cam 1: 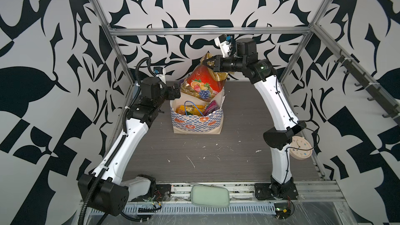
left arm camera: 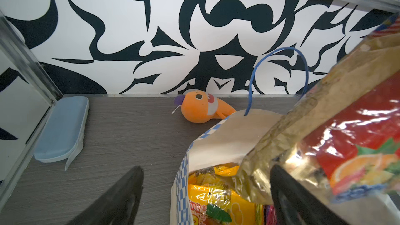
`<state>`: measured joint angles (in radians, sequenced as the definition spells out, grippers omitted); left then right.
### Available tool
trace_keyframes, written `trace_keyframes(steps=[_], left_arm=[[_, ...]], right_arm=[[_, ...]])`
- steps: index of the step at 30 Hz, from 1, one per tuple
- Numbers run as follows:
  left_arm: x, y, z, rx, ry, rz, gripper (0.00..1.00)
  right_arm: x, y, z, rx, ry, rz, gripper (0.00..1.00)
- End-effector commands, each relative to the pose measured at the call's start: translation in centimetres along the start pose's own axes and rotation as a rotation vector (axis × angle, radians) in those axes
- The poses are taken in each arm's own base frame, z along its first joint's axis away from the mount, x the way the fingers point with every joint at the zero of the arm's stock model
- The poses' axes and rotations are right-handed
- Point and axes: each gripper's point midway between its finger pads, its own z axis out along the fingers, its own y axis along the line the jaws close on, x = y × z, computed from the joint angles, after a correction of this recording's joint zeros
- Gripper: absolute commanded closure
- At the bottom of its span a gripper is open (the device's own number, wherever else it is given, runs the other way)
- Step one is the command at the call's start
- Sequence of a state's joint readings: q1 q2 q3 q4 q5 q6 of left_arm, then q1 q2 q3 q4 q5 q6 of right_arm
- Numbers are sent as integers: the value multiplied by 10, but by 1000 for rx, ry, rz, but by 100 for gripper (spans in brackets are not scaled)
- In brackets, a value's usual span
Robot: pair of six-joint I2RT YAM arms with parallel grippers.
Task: Take the snacks out of the paper bag
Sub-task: Pick up the snack from the paper bag.
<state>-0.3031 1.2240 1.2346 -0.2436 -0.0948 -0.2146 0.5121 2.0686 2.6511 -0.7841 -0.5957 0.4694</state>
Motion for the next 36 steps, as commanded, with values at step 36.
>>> trace_keyframes(steps=[36], left_arm=[[4,1,-3,9,-32,-76,5]], right_arm=[[-102,56,-218,231,-549,-217,100]])
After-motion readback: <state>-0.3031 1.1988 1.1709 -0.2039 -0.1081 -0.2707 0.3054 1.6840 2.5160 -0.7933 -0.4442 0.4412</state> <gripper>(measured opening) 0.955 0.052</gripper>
